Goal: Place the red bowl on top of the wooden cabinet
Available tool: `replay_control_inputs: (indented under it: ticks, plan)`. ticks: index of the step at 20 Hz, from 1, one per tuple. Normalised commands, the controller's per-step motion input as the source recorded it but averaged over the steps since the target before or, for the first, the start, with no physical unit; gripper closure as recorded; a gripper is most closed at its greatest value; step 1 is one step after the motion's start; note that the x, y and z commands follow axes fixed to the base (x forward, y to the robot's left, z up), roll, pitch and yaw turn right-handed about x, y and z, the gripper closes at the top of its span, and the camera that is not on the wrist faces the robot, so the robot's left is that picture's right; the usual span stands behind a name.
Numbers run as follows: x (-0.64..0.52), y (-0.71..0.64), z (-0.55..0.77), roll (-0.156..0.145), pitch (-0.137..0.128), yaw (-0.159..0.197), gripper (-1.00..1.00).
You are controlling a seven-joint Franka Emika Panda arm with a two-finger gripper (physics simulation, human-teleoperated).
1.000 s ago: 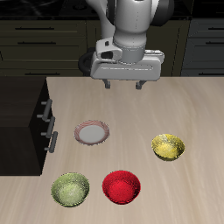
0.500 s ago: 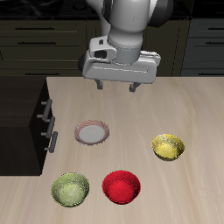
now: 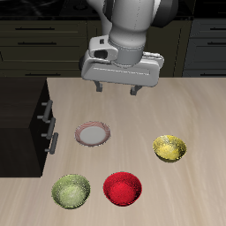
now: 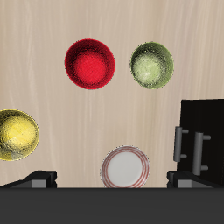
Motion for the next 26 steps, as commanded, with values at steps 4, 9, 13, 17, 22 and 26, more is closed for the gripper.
replay_control_inputs:
  ticks: [4, 9, 13, 17, 22, 26]
  plan:
    - [0.21, 0.02, 0.06, 0.003, -0.003, 0.019, -1.0]
    - [0.23, 0.04, 0.09, 0.014, -0.032, 0.005, -1.0]
    - [0.23, 0.04, 0.01, -0.011, 0.004, 0.015, -1.0]
    - [0.2, 0.0, -0.04, -0.011, 0.012, 0.011, -1.0]
    - [0.17, 0.03, -0.04, 0.002, 0.008, 0.01, -1.0]
    - [0.13, 0.04, -0.05, 0.002, 0.035, -0.006, -1.0]
